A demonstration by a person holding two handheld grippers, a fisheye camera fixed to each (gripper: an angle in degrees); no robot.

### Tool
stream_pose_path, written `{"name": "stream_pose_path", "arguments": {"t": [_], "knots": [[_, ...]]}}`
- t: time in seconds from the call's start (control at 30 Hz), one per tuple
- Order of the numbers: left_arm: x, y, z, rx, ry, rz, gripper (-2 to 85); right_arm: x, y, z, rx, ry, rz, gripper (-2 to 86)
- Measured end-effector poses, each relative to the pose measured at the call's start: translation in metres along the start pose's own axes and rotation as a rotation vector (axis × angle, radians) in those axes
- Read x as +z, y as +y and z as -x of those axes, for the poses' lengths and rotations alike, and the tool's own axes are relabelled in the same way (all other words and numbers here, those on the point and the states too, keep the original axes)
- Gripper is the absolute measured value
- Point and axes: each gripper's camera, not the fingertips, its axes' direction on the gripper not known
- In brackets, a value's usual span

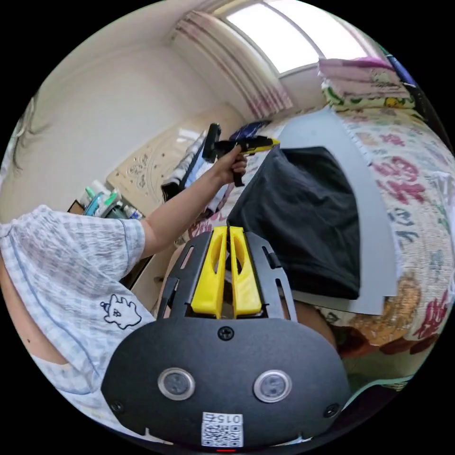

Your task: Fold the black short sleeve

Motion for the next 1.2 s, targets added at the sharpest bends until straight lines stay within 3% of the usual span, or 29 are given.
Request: {"name": "stream_pose_path", "arguments": {"t": [0.1, 0.2, 0.27, 0.53, 0.77, 1.03, 1.2], "knots": [[-0.02, 0.041, 0.045, -0.123, -0.102, -0.073, 0.8, 0.08, 0.024, -0.001, -0.021, 0.017, 0.161, -0.2], [-0.034, 0.072, 0.064, -0.15, -0.094, -0.146, 3.8, 0.118, 0.049, -0.01, -0.015, 0.055, 0.219, -0.1], [-0.029, 0.07, 0.07, -0.154, -0.043, -0.095, 6.8, 0.133, 0.064, -0.023, 0.001, 0.063, 0.231, -0.1], [0.011, 0.074, 0.055, -0.043, -0.128, 0.092, 5.0, 0.173, 0.104, -0.063, 0.035, 0.093, 0.254, 0.1], [0.001, 0.085, 0.032, 0.06, -0.25, 0.007, 0.4, 0.203, 0.13, -0.096, -0.005, 0.149, 0.284, 0.2], [0.04, 0.097, 0.026, 0.112, -0.417, 0.125, 0.4, 0.225, 0.14, -0.154, -0.01, 0.126, 0.309, 1.2], [0.04, 0.101, 0.023, 0.117, -0.449, 0.132, 1.9, 0.195, 0.14, -0.18, -0.068, 0.002, 0.336, 3.4]]}}
